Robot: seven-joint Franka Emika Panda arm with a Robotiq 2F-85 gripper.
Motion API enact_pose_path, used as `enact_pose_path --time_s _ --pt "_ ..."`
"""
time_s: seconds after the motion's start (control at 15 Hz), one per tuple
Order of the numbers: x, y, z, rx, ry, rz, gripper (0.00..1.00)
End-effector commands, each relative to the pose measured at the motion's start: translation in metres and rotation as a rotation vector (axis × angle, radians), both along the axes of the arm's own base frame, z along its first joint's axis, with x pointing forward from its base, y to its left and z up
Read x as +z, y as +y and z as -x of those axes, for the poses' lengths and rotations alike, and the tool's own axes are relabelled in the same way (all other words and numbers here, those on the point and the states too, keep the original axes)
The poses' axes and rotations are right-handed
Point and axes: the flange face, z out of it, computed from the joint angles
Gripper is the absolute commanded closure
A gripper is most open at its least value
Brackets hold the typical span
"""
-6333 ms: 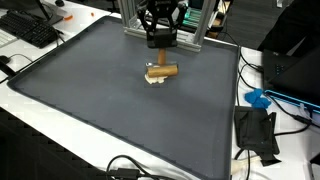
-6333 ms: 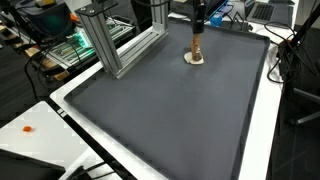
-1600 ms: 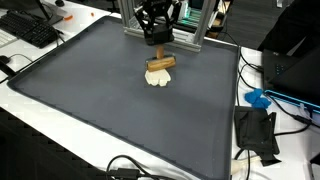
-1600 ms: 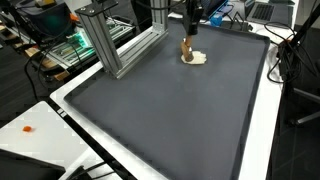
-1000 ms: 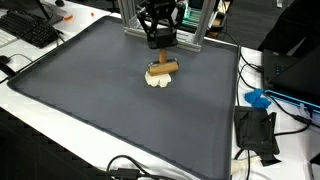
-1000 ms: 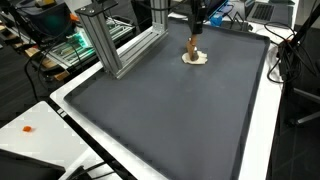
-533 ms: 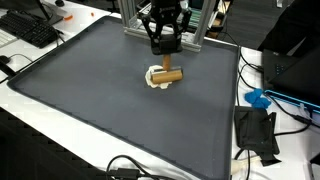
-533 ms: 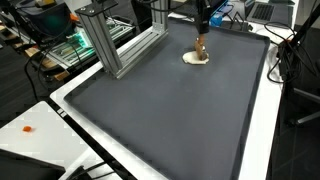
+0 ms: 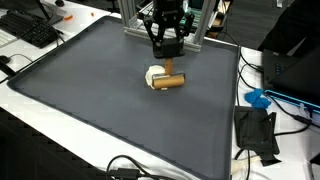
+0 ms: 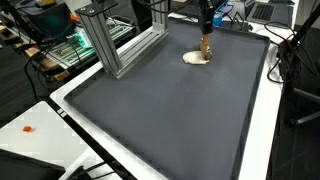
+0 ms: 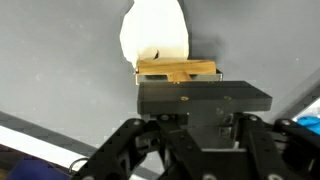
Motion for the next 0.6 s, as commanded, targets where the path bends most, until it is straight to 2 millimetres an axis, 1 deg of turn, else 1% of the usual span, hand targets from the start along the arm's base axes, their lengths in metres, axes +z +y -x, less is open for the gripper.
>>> enact_pose_path --time_s 0.0,0.2,0.4,0.53 --pt "-0.002 -0.001 0.002 -0.048 0.022 -0.005 0.77" --pt "0.016 -0.005 0.003 -0.100 0.030 -0.007 0.77" --pt "0.029 -0.008 0.006 -0.153 0.057 -0.008 0.77" --pt "0.040 -0.010 0.008 -0.192 0.069 -0.011 0.77"
